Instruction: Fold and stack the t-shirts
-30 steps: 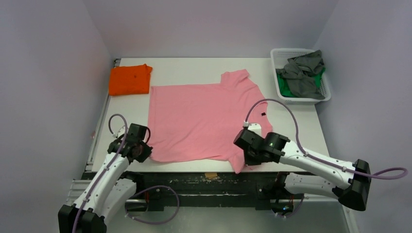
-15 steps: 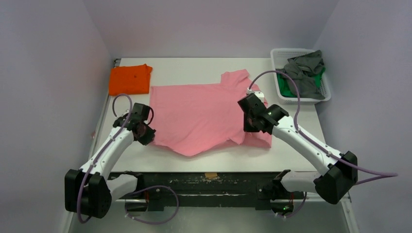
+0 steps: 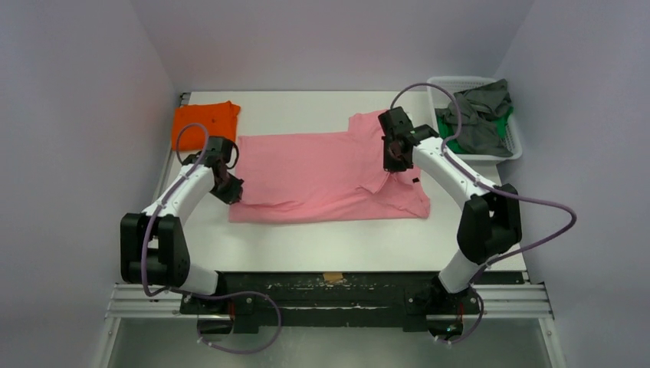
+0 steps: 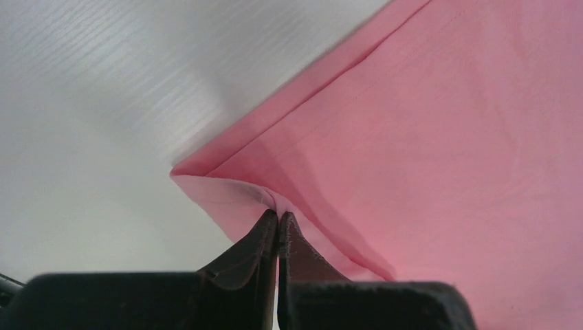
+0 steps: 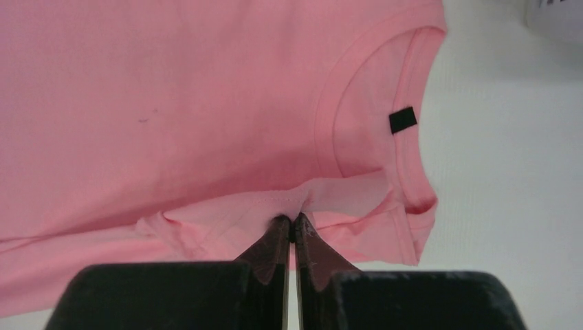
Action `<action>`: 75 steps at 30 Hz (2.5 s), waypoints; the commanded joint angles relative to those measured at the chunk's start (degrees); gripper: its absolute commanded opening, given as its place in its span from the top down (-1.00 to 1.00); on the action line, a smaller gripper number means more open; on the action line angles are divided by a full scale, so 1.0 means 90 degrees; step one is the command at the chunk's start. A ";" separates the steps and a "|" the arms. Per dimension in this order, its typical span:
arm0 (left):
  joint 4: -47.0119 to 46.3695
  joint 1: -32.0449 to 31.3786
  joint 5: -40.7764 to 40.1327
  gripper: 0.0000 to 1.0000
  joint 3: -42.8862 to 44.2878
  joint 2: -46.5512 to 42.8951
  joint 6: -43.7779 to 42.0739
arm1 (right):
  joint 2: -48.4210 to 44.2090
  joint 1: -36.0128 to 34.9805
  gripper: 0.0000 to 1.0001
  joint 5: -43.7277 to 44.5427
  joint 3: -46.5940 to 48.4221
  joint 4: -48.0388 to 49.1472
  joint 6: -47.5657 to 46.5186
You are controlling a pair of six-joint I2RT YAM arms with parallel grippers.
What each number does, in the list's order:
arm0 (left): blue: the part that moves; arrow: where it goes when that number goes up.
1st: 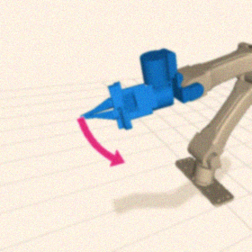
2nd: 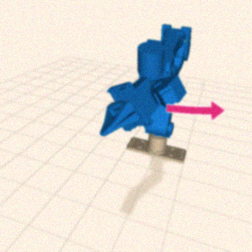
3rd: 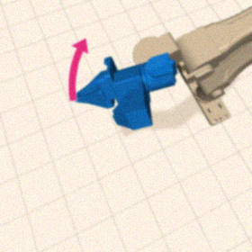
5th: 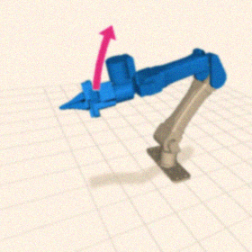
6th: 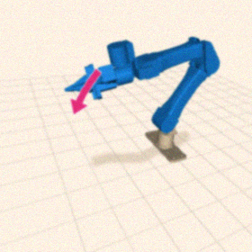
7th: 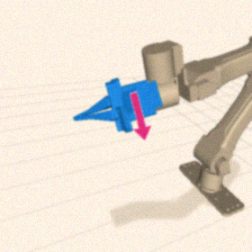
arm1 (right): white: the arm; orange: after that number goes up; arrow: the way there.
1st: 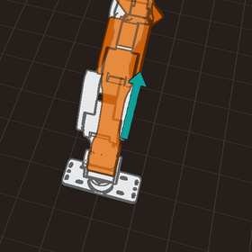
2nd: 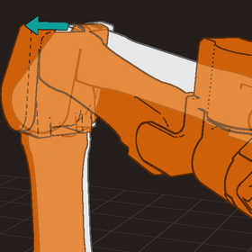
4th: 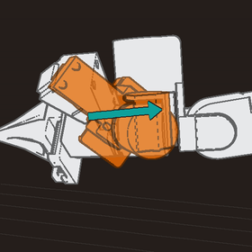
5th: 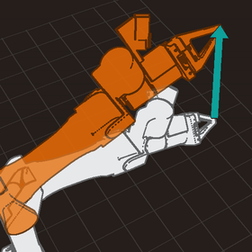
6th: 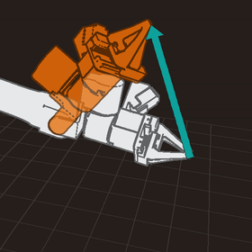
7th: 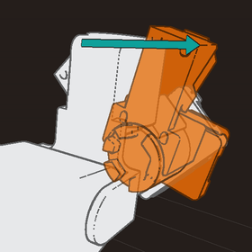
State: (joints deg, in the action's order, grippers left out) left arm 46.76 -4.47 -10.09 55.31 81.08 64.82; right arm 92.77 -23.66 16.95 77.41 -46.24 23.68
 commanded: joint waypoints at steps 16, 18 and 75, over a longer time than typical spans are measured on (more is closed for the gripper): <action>0.0108 0.0183 -0.0426 -0.88 0.0867 -0.0108 -0.0113 | 0.1671 0.0687 -0.93 -0.0130 0.1885 0.0525 -0.0497; 0.0076 0.0178 -0.0325 -0.96 0.0665 -0.0499 -0.0236 | 0.1102 0.0687 -0.94 -0.0497 0.1071 0.0935 -0.0470; -0.0984 -0.4242 0.0824 -1.00 -0.2219 -0.0751 0.1171 | -0.3570 0.0894 -0.98 -0.0796 -0.5006 0.1162 0.1812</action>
State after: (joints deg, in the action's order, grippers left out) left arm 25.76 -41.85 1.87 36.40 74.22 72.95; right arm 60.88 -15.94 6.90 30.39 -34.79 41.28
